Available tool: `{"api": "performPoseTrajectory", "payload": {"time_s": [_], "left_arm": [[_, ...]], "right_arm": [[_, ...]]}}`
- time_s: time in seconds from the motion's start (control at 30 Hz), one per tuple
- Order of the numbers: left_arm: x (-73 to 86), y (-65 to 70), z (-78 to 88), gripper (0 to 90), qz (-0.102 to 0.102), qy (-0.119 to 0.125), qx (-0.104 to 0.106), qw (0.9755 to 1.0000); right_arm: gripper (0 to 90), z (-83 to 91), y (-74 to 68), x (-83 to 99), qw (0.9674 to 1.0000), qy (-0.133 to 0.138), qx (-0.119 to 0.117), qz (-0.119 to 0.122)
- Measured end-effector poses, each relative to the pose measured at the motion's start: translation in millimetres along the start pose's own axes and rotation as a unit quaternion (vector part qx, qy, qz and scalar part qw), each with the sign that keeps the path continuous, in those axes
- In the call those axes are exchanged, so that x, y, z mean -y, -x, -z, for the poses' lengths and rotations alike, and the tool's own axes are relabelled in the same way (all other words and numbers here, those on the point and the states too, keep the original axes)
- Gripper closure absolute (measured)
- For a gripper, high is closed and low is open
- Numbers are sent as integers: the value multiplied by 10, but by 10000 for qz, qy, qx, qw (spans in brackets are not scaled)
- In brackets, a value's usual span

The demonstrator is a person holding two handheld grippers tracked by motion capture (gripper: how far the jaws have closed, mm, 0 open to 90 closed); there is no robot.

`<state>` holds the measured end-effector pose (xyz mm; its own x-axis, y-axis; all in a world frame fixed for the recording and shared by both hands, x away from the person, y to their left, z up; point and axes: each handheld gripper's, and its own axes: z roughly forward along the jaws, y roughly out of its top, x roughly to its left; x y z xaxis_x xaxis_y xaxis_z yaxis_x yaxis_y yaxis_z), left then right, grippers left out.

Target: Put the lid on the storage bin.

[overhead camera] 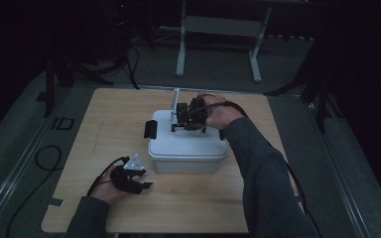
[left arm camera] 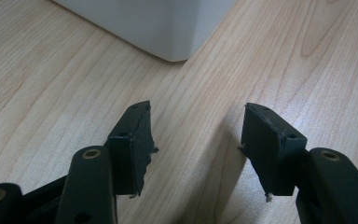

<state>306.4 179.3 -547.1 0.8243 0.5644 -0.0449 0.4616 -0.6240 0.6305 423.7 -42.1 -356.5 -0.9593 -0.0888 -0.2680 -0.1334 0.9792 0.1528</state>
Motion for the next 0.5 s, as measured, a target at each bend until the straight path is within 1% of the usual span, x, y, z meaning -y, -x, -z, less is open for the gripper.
{"api": "performPoseTrajectory", "payload": {"time_s": [0.13, 0.23, 0.5], "left_arm": [[0, 1, 0, 432, -4, -1, -6, 10000], [0, 0, 0, 432, 0, 2, -3, 10000], [-1, 3, -1, 431, -4, -2, -15, 10000]], "right_arm": [[839, 0, 10, 8, 10000, 29, 26, -38], [838, -2, 13, 15, 10000, 58, 34, -21], [831, -12, -4, 40, 9998, 153, 76, -98]]}}
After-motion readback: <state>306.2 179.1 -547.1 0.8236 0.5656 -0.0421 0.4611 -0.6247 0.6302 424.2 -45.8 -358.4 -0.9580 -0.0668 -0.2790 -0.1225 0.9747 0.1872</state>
